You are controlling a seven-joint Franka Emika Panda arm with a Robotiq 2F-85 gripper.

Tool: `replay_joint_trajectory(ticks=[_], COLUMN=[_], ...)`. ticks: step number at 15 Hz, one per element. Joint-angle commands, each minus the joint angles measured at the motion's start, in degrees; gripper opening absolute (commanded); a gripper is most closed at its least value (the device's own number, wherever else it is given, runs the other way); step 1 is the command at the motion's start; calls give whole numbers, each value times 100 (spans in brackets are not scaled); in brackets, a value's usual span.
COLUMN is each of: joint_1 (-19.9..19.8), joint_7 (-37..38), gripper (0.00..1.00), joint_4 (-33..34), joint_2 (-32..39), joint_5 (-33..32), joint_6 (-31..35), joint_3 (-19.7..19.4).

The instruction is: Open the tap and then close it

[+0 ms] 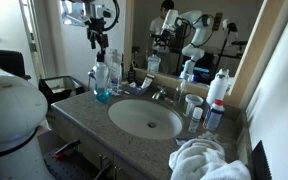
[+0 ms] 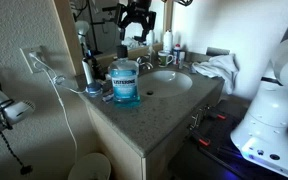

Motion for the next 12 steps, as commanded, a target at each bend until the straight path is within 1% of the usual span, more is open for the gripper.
replay_joint_trajectory(ticks=[1,5,7,10,12], joint_1=[38,39,-32,-182,-357], joint_7=[16,16,-135,-651,-1095], gripper=[100,100,100,100,100], joint_4=[14,14,90,282,537], joint_2=[6,6,108,286,486], joint_5=[-22,-22,-144,-277,-413], joint_6=[-16,-16,-52,-34,-110], joint_3=[-36,-36,-120,-504,-855])
